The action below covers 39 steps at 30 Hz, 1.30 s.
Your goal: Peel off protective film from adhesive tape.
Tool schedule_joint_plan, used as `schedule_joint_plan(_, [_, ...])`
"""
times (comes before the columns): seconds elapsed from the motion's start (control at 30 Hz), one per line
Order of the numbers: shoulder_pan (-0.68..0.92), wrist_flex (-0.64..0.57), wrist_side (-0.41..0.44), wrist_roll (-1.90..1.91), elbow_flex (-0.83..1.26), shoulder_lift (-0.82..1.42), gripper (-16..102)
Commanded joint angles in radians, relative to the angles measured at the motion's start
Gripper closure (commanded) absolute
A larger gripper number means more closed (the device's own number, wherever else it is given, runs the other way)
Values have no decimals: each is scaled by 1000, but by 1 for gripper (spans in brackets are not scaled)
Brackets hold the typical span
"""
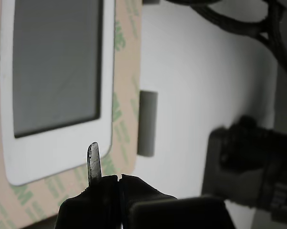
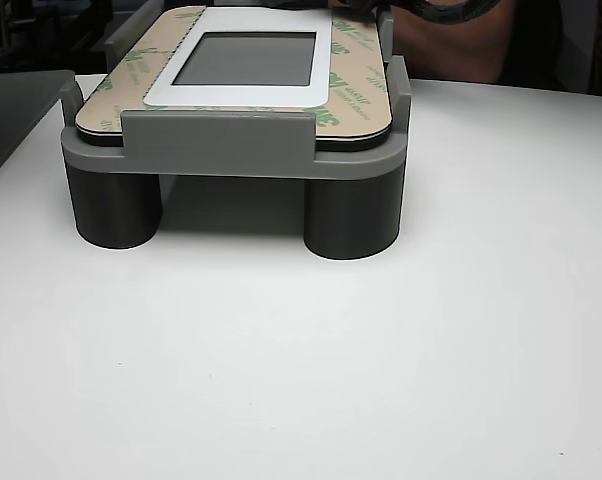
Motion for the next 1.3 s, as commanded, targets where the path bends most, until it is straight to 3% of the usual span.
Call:
schedule_joint_plan(0.0, [3,-37,-6,-44,-26,-14,96])
schedule_joint_plan(0.37, [43,-173,-12,-183,-11,-137,96])
schedule_joint_plan(0.77, [57,-284,-74,-337,-63,-296,96])
schedule_joint_plan(1.27, [49,-298,-181,-443,-144,-413,96])
